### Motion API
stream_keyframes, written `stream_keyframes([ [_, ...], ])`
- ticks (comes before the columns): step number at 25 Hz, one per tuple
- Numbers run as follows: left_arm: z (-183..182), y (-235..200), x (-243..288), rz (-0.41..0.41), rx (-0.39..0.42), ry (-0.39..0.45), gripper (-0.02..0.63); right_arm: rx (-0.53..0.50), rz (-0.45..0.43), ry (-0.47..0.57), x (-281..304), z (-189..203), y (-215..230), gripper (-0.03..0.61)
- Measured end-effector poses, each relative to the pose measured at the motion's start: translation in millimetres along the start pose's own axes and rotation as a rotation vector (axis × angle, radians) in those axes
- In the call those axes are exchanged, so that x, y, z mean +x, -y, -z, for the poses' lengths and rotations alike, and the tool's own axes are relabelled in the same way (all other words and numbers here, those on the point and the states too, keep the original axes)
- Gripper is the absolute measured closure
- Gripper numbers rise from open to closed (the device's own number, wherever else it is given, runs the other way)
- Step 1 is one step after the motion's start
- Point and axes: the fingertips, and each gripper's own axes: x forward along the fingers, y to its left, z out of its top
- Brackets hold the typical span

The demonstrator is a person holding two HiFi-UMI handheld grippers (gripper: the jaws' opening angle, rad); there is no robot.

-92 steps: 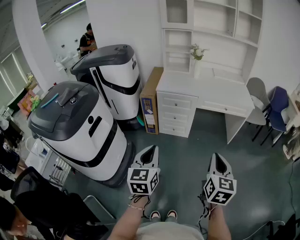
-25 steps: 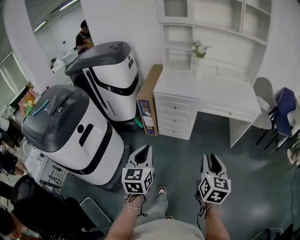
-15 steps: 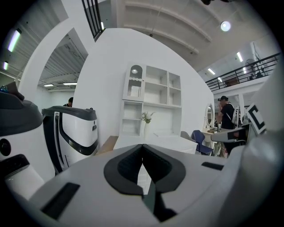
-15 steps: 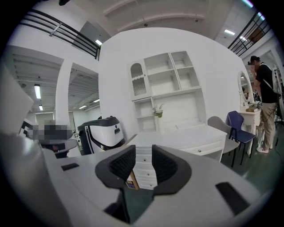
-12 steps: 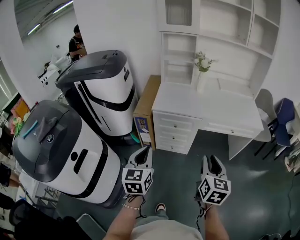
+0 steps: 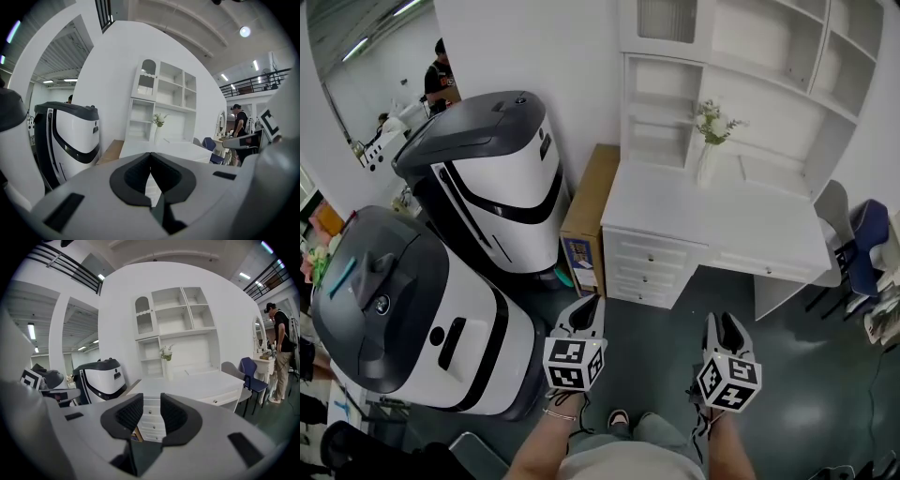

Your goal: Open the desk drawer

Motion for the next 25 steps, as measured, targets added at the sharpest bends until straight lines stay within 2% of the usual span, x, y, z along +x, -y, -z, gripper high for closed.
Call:
stream_keyframes([
  [8, 12.2, -8.4, 45.4, -0.005, -0.015, -0.044, 0.595, 0.016, -0.001, -0.036, 50.9, 2.8, 14.3, 0.456],
  [25, -38.2, -21.3, 178.5, -0.05, 0.002, -0.032, 0.595, 0.015, -0.091, -0.002, 194.6, -68.8, 43.6, 0.454],
])
